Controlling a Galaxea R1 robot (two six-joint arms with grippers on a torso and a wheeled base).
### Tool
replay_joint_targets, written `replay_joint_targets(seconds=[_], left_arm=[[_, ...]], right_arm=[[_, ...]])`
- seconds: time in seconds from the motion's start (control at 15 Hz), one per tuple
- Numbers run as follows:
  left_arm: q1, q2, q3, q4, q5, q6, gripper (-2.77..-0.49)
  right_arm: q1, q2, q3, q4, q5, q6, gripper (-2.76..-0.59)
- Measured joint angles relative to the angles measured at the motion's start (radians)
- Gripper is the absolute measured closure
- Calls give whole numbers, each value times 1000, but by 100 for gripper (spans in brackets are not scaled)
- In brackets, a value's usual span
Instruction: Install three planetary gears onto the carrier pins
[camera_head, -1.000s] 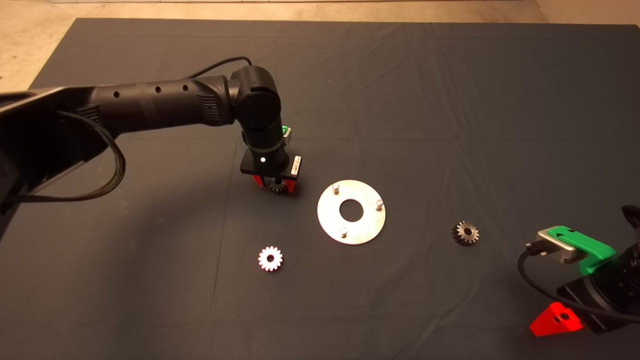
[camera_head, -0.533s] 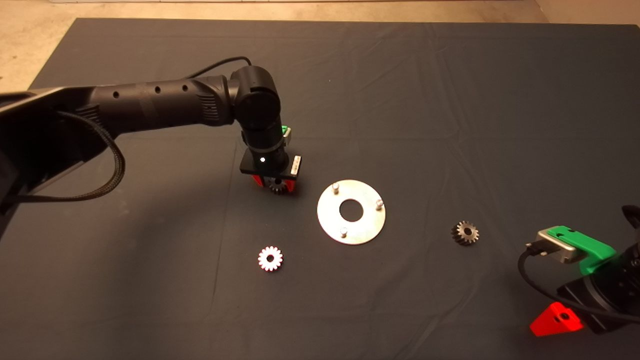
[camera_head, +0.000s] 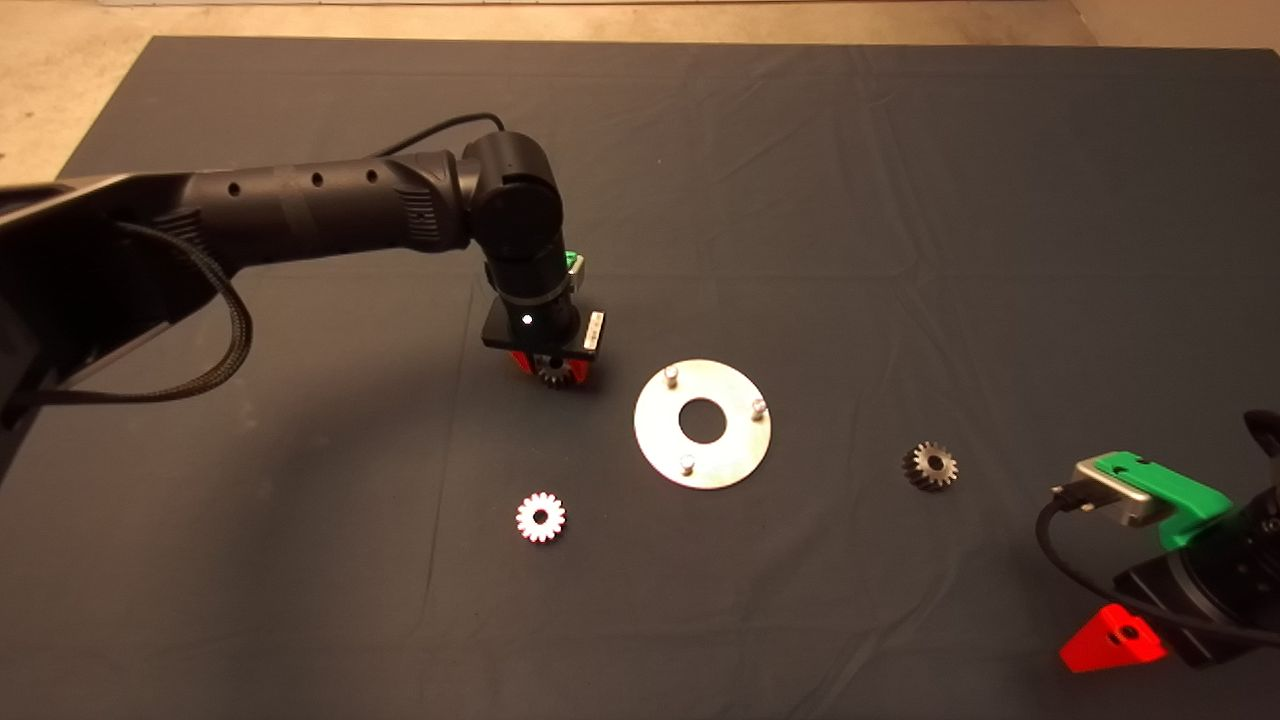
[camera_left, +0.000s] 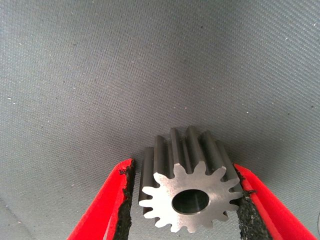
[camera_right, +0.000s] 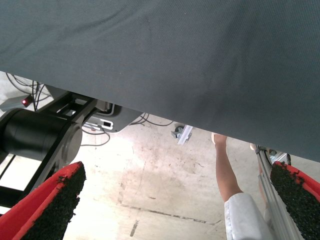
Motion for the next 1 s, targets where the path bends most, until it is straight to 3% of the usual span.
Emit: replay_joint_targets(seconds=[0.13,0.87,1.0], left_arm=[[0,0,0,0,-1,0,-110],[-1,0,0,0,1,0,-101],[-14,8,-1,0,32,0,-101]], right_arm=[[0,0,0,0,0,0,-275],[0,0,0,0,0,0,-275],[0,0,0,0,0,0,-275]])
